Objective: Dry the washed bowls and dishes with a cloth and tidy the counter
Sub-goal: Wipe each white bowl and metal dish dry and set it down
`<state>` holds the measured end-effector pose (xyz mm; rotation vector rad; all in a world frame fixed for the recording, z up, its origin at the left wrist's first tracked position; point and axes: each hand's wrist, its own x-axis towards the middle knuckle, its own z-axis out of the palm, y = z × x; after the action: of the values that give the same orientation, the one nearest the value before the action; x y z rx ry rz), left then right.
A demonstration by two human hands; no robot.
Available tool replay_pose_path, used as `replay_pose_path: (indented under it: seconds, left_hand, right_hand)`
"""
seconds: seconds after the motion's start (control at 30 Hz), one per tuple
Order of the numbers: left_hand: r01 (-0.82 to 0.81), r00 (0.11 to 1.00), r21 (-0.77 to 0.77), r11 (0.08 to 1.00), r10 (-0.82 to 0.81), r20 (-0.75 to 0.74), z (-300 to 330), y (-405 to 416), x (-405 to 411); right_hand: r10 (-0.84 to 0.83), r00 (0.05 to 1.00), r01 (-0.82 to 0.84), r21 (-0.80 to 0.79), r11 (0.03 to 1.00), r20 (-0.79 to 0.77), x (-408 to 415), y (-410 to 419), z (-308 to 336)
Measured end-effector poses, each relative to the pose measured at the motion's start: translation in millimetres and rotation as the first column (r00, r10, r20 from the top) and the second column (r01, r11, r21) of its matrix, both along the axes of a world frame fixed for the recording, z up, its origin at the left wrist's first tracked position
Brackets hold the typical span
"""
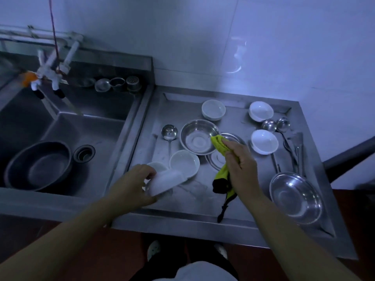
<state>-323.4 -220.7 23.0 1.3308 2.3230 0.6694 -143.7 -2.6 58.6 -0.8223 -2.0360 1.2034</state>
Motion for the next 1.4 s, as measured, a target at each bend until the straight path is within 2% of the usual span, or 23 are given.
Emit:
replay_pose_path:
  seconds: [0.13,0.27,0.33,0.4,0.47,0.53,0.63,0.7,0.77,0.83,0.9,1.03,1.1,1.13,1.17,1.23,1.3,1.33,1.37,1.4]
  left_hand:
    - [0.119,0.992,0.07,0.99,-0.122,0.038,28,-9,-23]
    - [0.153,0.984,0.124,0.98,-0.163,0.076,51,-17,-43]
    - [0.108,0.981,0.185,0.977,-0.134,0.138,65,-19,-51]
    - [0.048,0.969,0.271,0.961,-0.111,0.221,78,-20,-58]
    - [-0.017,0.942,0.329,0.944,-0.096,0.323,91,-19,-63]
    - [-0.092,0.903,0.374,0.923,-0.08,0.422,100,-15,-64]
    - [-0.19,0.865,0.448,0.874,-0.067,0.498,109,-3,-59]
    - [-0.27,0.826,0.481,0.834,-0.055,0.56,114,6,-54]
    - [-0.351,0.814,0.477,0.806,0.011,0.581,115,15,-51]
    - [-0.406,0.837,0.476,0.78,0.108,0.537,117,22,-49]
    - [-0.453,0.841,0.495,0.742,0.172,0.512,119,32,-47]
    - [-0.546,0.792,0.517,0.659,0.204,0.576,122,51,-40]
    - [-0.56,0.776,0.555,0.615,0.156,0.611,125,57,-39]
    - [-0.531,0.796,0.584,0.614,0.127,0.591,127,58,-41]
    - [-0.479,0.83,0.603,0.638,0.105,0.548,130,57,-44]
    - [-0.336,0.891,0.567,0.752,0.058,0.451,139,55,-52]
    - [-0.145,0.92,0.426,0.893,-0.037,0.39,151,53,-64]
    - [-0.069,0.912,0.352,0.933,-0.085,0.402,158,52,-69]
    - [-0.05,0.892,0.317,0.947,-0.1,0.44,164,54,-73]
    - [-0.09,0.871,0.323,0.942,-0.083,0.484,167,56,-75]
  right_hand:
    - [-0.048,0.999,0.048,0.013,0.999,-0.013,-12,-23,6]
    - [-0.086,0.996,0.088,0.057,0.995,-0.038,-23,-41,11]
    - [-0.122,0.99,0.131,0.137,0.982,-0.074,-30,-52,14]
    - [-0.139,0.978,0.179,0.293,0.939,-0.153,-36,-65,17]
    - [-0.09,0.966,0.198,0.474,0.858,-0.241,-42,-77,19]
    - [0.0,0.966,0.169,0.63,0.758,-0.26,-51,-86,25]
    - [0.101,0.987,0.059,0.854,0.518,-0.129,-72,-89,37]
    - [0.026,0.999,0.016,0.943,0.331,-0.026,-86,-84,44]
    - [-0.041,0.996,-0.071,0.962,0.262,0.084,-93,-77,49]
    - [-0.034,0.979,-0.182,0.935,0.304,0.201,-93,-76,51]
    - [0.011,0.969,-0.233,0.896,0.377,0.247,-94,-83,52]
    - [0.083,0.984,-0.175,0.829,0.532,0.155,-111,-108,57]
    - [0.116,0.989,-0.14,0.813,0.565,0.089,-119,-112,60]
    - [0.145,0.986,-0.147,0.83,0.539,0.081,-119,-108,61]
    - [0.182,0.979,-0.17,0.865,0.472,0.092,-117,-98,63]
    - [0.262,0.953,-0.215,0.949,0.23,0.152,-109,-66,65]
    - [0.343,0.91,-0.234,0.972,-0.033,0.231,-102,-33,71]
    - [0.375,0.892,-0.232,0.967,-0.104,0.254,-100,-21,74]
    - [0.397,0.882,-0.222,0.967,-0.124,0.253,-100,-14,76]
    - [0.4,0.887,-0.209,0.973,-0.1,0.231,-102,-11,77]
